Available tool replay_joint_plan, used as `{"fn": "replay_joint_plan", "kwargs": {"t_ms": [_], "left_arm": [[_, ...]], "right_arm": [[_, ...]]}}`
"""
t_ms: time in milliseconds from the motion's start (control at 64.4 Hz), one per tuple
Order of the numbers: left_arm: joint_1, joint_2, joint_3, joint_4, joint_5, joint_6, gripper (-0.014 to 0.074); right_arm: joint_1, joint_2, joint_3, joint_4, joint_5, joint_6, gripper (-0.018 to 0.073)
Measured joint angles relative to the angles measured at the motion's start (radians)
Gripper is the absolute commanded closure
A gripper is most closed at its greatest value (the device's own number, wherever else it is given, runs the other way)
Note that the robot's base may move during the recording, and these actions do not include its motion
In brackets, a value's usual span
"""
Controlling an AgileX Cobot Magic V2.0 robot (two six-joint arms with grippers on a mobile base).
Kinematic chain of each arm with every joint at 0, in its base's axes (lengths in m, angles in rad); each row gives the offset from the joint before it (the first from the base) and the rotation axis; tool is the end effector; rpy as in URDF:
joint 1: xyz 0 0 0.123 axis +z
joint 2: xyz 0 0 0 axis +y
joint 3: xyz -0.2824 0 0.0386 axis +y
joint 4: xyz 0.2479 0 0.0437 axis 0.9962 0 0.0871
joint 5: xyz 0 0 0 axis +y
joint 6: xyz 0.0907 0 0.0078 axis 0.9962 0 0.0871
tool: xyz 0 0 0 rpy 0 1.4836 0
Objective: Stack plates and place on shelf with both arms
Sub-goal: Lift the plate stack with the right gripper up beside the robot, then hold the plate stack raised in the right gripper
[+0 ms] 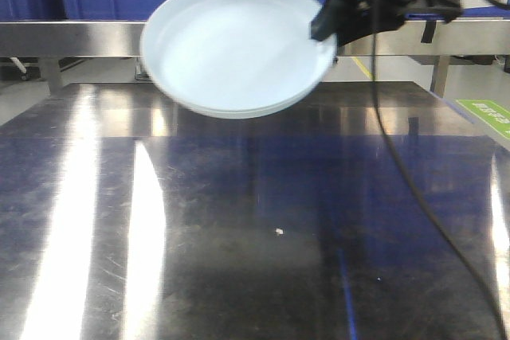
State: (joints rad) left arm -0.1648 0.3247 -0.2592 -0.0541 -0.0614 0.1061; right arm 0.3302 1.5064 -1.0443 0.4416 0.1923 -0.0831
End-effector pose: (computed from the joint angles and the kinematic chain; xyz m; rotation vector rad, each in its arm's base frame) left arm 0.0845 -0.0138 0.2845 0.1584 1.4800 -0.0886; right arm 0.3183 0.1170 0.2884 -0.0266 2.1570 0.4871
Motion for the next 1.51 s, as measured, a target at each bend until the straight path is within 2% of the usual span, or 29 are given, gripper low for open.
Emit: {"fn": "replay_joint_plan", "kwargs": {"t_ms": [186,326,761,1087,1506], "left_arm": [[0.0,0.0,0.0,0.0,0.0,0.0,0.0513],[0.0,0.0,0.0,0.0,0.0,0.0,0.0513],[0.0,0.0,0.0,0.0,0.0,0.0,0.0513],[0.0,0.0,0.0,0.0,0.0,0.0,0.0513],[0.0,0.0,0.0,0.0,0.0,0.0,0.0513]], "right_arm": [[-0.083,-0.164,0.184,-0.037,-0.159,0.0,0.0529],[-0.147,-0.3,0.304,-0.04,-0.198,0.0,0.0529],[-0.16,-0.662,0.613,-0.04,-0.202,0.0,0.0529],[-0.16,-0.828,0.695,-0.04,-0.192,0.0,0.0529],[-0.16,-0.837,0.695,-0.04,-0.155,0.0,0.0529]]}}
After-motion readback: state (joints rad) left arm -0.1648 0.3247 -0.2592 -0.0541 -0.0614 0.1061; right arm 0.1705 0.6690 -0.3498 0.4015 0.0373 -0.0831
